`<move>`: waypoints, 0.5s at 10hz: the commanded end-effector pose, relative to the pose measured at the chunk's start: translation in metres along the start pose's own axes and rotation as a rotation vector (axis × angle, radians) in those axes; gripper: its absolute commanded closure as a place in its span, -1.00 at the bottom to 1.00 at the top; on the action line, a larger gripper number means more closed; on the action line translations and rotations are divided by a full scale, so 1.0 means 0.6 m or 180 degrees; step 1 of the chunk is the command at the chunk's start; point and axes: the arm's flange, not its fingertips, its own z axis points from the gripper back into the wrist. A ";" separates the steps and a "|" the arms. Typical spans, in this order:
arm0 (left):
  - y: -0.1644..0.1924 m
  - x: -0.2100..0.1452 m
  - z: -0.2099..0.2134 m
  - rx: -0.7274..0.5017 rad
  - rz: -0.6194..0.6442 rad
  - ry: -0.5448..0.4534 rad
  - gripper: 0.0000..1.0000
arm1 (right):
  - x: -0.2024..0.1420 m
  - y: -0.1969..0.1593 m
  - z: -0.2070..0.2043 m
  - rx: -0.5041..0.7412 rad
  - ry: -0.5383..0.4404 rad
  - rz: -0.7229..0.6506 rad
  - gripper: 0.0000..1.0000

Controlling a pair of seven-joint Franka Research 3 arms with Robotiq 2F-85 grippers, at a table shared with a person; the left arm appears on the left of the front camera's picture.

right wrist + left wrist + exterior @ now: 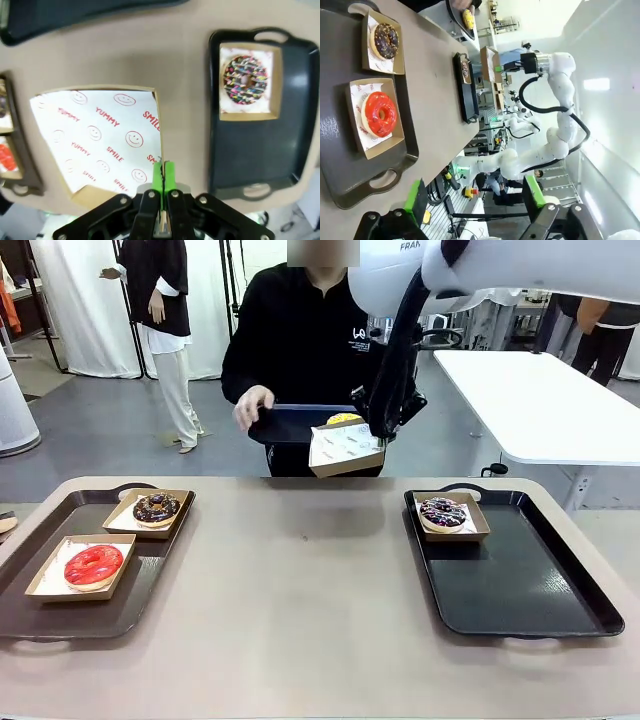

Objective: Individually package the donuts and arrange them on the tray.
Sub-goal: Place the picked Paper togo box on the Handle tray while simultaneously picking up another Paper togo box from the table with the other hand.

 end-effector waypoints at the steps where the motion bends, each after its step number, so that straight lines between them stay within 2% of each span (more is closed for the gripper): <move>1: 0.002 0.005 0.001 0.0074 -0.0040 -0.0004 -1.00 | 0.027 0.004 -0.010 -0.0046 0.0092 -0.0066 1.00; 5: 0.000 -0.002 0.005 0.0011 -0.0012 -0.0021 -1.00 | 0.051 -0.010 -0.050 -0.0015 0.0057 0.0012 1.00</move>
